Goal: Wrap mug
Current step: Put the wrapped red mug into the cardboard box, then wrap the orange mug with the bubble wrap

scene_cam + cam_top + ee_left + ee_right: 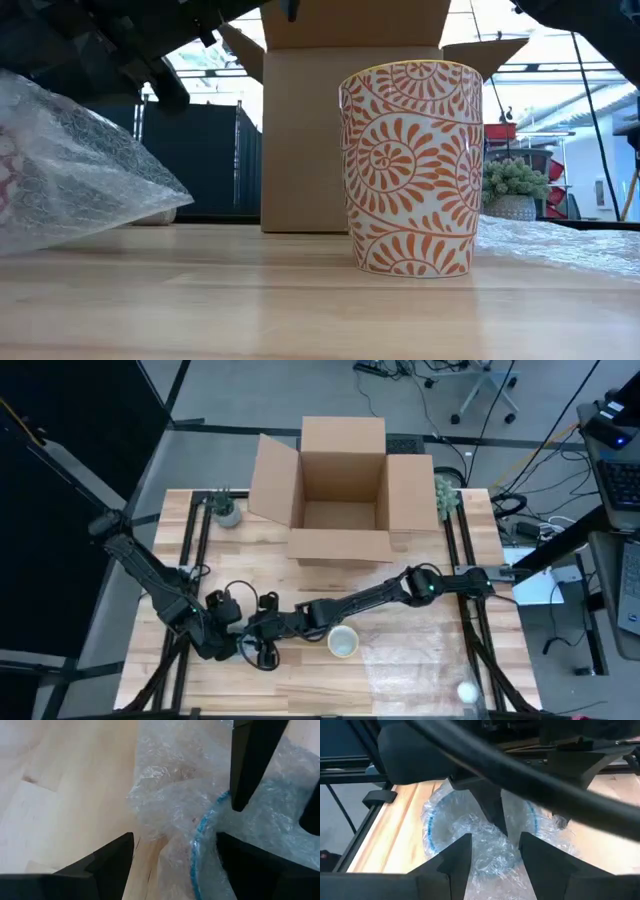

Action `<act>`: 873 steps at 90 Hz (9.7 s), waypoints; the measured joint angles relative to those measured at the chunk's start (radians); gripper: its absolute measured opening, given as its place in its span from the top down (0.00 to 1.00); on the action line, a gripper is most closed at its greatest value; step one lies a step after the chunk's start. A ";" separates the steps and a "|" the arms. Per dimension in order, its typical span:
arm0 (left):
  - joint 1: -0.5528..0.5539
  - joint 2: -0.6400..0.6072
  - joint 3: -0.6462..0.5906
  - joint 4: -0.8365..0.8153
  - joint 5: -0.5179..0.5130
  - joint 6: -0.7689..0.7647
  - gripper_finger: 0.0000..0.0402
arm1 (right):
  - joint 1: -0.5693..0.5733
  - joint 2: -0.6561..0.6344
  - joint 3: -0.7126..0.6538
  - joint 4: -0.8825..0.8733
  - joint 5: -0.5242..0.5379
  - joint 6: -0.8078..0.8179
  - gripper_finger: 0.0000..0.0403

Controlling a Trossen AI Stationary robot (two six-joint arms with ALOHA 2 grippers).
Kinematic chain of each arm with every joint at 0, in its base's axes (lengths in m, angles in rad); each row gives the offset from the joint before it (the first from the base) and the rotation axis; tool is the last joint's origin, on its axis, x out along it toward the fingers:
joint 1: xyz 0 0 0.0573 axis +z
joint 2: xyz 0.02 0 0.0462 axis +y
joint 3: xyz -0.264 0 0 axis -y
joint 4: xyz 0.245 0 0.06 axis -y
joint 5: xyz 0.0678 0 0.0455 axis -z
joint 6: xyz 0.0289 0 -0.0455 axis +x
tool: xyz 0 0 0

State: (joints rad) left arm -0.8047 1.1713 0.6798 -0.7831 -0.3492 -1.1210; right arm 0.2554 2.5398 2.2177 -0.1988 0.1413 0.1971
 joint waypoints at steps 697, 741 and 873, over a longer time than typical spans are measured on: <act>0.418 0.158 0.017 0.588 0.218 0.788 0.32 | 0.251 -0.665 -0.623 -0.893 0.289 1.100 0.38; 0.418 0.158 0.017 0.596 0.214 0.786 0.32 | 0.176 -0.666 -0.816 -0.657 0.159 0.994 0.38; 0.418 0.492 0.026 1.219 0.222 0.682 0.32 | 0.311 -0.801 -0.922 -0.899 0.142 1.153 0.98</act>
State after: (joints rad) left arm -0.3866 1.6630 0.7063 0.4362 -0.1272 -0.4393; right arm 0.5666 1.7385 1.2952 -1.0980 0.2832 1.3506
